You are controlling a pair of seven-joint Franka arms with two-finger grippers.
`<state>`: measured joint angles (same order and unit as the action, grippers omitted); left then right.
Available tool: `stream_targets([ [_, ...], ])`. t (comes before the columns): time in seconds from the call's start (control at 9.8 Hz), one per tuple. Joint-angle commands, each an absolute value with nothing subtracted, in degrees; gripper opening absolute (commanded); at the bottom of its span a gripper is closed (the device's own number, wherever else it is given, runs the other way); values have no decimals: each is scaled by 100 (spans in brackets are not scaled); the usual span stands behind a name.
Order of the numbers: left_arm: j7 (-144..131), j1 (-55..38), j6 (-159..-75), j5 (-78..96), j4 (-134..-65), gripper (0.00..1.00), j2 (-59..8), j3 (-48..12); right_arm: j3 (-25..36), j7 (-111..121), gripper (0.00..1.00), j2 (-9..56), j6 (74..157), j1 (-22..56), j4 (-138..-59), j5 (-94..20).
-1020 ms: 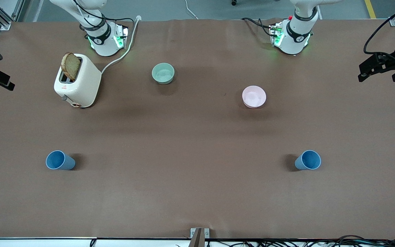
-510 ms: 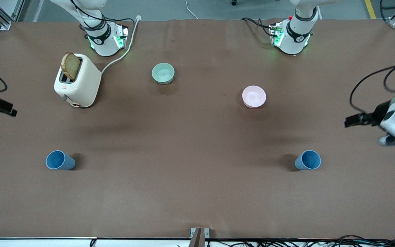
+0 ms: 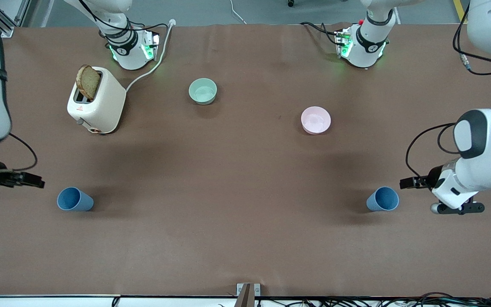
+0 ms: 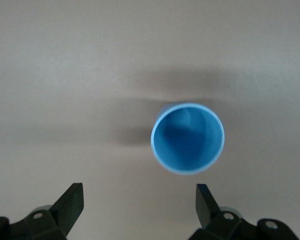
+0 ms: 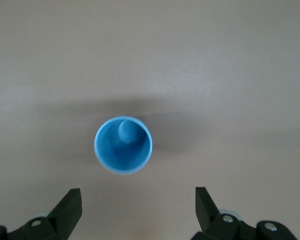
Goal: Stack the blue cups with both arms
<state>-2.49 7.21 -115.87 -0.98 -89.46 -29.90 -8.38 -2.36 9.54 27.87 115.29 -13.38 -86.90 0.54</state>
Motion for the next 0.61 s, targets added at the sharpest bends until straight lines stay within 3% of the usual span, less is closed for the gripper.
stream_targets([
  [0.0, -316, 686, -12066, -97, -8974, 87, -3348, -835, -281, 1378, 100, 3118, 12100, -1424, -8701, 61],
  [0.2, -316, 694, -12234, -97, -8991, 79, -3593, -852, -290, 1467, 100, 3566, 12698, -1529, -8710, 53],
  [0.51, -316, 616, -12592, -88, -9192, 63, -3735, -861, -299, 1556, 100, 3674, 13155, -1494, -9077, 26],
])
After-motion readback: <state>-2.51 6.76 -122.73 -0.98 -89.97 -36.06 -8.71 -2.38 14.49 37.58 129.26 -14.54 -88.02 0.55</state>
